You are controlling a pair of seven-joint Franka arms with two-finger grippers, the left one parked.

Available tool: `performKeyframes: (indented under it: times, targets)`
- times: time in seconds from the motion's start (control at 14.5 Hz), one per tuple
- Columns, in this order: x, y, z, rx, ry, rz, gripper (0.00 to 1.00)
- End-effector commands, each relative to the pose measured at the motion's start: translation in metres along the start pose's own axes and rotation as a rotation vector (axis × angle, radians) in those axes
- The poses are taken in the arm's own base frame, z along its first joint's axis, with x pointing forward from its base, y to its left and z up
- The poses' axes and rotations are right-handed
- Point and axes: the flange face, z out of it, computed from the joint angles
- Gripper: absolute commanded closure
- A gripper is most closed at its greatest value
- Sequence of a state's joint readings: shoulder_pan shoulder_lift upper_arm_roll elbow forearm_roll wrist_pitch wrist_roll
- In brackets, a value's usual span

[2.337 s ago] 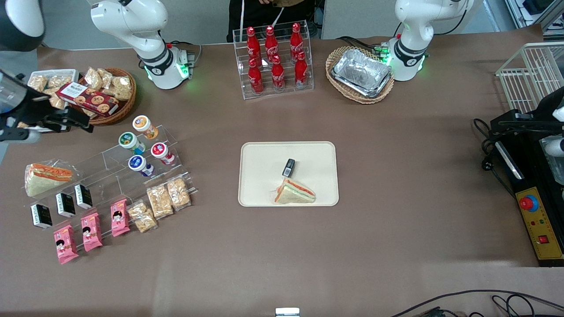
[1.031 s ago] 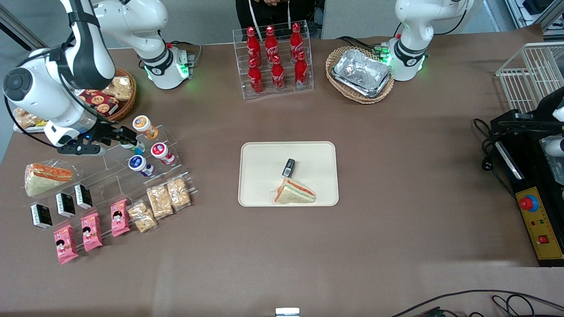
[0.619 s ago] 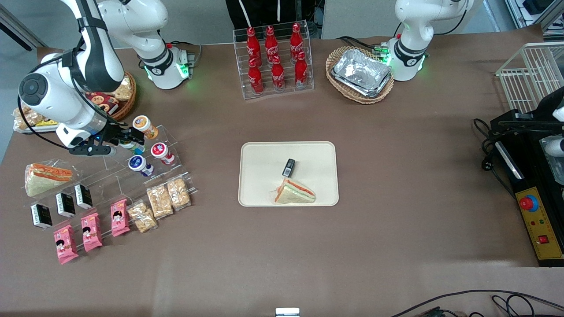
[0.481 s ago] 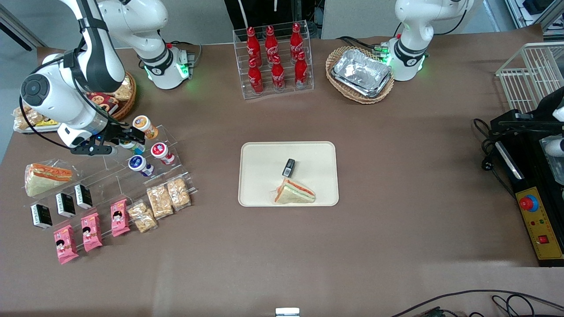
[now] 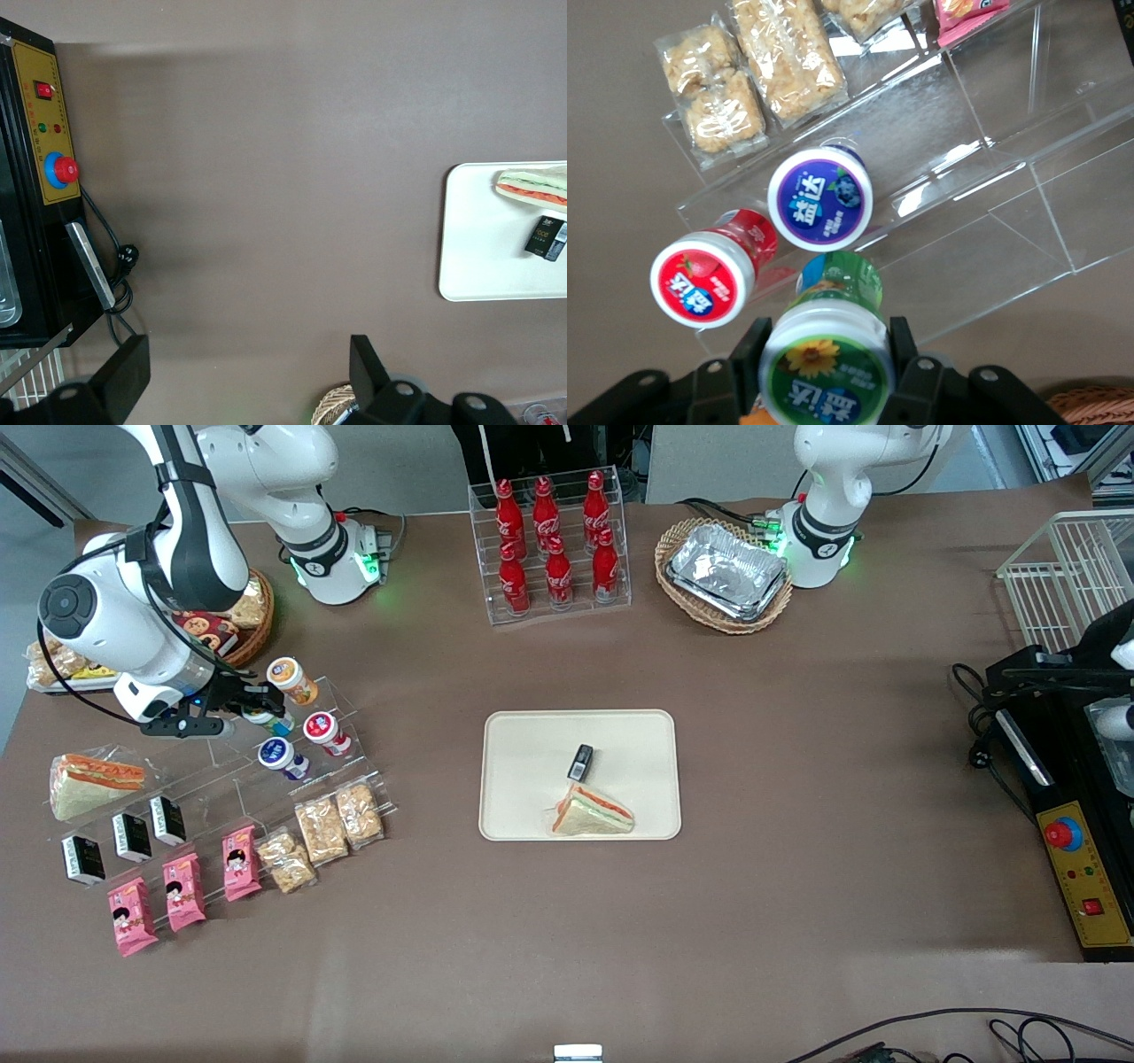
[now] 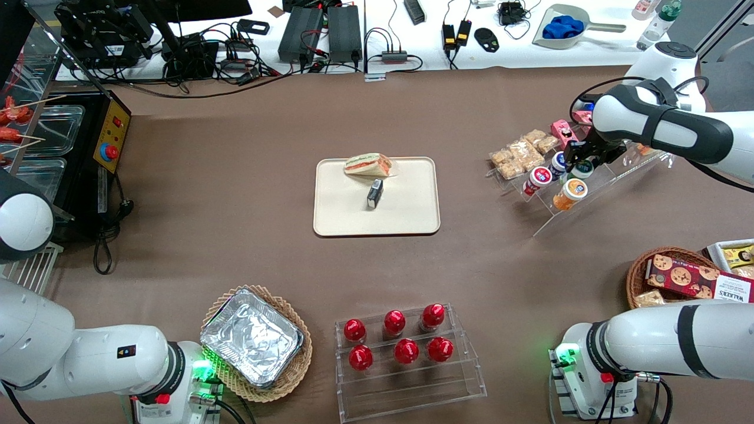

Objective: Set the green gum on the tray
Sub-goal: 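Lift the green-labelled bottle out of the rack with the right gripper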

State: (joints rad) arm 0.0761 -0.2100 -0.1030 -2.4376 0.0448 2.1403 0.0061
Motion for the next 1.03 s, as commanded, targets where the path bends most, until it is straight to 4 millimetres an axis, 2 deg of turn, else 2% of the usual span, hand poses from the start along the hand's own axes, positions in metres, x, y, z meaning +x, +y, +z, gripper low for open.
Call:
performKeyframes:
  times: [0.0,0.14,0.34,0.62,0.96]
  targets:
    - [-0.001,0.014,-0.006,-0.004,0.016,-0.043,0.62]
    - [0.000,0.019,-0.015,0.001,0.012,-0.055,0.64]
    - [0.008,0.020,-0.045,0.003,-0.001,-0.055,0.63]
    - [0.025,0.020,-0.090,0.000,0.008,-0.089,0.63]
    - [0.051,0.013,-0.158,-0.003,-0.027,-0.094,0.63]
